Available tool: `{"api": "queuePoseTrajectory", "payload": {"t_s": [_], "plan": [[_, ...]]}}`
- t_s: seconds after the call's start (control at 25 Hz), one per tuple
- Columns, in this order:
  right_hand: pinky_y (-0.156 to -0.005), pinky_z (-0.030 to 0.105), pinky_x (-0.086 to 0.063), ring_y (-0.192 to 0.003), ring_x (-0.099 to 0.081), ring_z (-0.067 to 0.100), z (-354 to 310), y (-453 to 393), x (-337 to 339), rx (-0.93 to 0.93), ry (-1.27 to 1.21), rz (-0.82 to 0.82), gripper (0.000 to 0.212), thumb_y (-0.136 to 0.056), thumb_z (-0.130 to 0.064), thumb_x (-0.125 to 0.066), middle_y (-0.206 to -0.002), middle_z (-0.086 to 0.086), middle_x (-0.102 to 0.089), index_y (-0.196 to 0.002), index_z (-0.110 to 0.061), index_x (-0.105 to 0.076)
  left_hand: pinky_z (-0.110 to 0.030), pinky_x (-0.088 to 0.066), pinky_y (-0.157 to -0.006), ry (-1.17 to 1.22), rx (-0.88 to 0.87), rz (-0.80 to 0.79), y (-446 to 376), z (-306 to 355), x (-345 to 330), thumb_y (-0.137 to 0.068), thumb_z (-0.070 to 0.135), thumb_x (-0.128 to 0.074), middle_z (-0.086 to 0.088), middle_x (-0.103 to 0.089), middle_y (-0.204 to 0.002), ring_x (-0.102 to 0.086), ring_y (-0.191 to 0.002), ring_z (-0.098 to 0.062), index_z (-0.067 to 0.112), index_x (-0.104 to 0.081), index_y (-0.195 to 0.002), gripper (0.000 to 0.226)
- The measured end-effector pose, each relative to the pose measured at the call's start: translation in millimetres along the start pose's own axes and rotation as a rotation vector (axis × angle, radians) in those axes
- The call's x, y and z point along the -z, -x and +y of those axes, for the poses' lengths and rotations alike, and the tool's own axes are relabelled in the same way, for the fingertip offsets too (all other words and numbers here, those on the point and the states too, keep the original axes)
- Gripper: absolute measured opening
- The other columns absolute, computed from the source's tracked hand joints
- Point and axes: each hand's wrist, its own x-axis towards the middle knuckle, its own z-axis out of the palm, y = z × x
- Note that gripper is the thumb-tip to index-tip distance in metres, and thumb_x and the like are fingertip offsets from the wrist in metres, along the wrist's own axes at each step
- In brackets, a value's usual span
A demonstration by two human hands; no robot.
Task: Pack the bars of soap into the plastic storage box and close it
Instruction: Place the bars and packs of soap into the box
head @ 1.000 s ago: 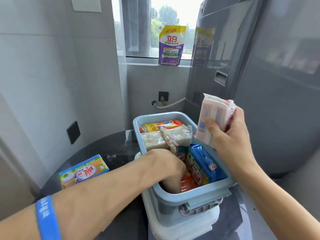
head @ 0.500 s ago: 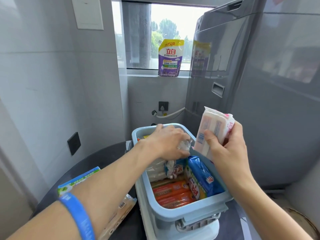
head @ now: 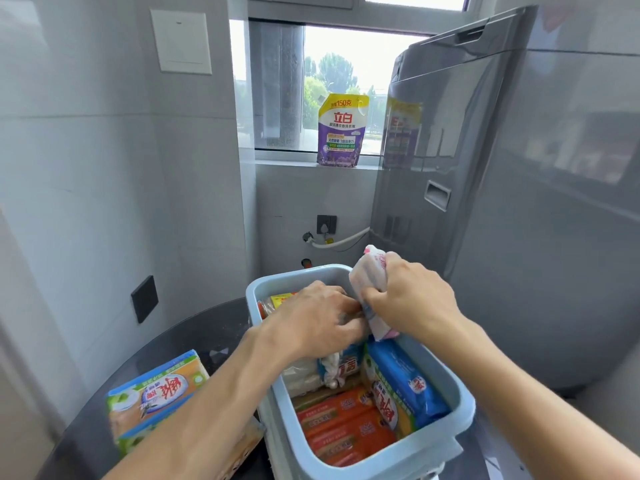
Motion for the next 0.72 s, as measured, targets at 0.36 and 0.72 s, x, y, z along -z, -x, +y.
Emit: {"api": "queuePoseTrajectory", "payload": {"t_s": [0.36,0.72], "plan": [[-0.057,0.031,-0.031,-0.076,-0.051,0.027,-26,-35,-7,0.085,0.137,-0.12,0.019,-0.085,-0.037,-0.052,-0.074,-0.003,-0.046,-0.077,-0.024,-0.041,-0.019,-0.043,-0.064,0.03,0.067,0.12,18,-6,12,-0.078,0.052,-0.065,0.011,-0.071,-0.082,-0.059,-0.074,-0.006,0.038,-0.077,-0.093,0.024],[-0.065,0.033,-0.035,-0.08,-0.049,0.025,-10,-32,-20,0.023,0.011,-0.1,0.03,-0.088,-0.041,-0.051,-0.097,-0.002,-0.054,-0.108,-0.018,-0.048,-0.032,-0.033,-0.064,-0.059,0.019,0.177,29,-8,2,-0.065,0.075,-0.042,0.018,-0.046,-0.079,-0.049,-0.079,-0.01,0.043,-0.047,-0.081,0.036]]}}
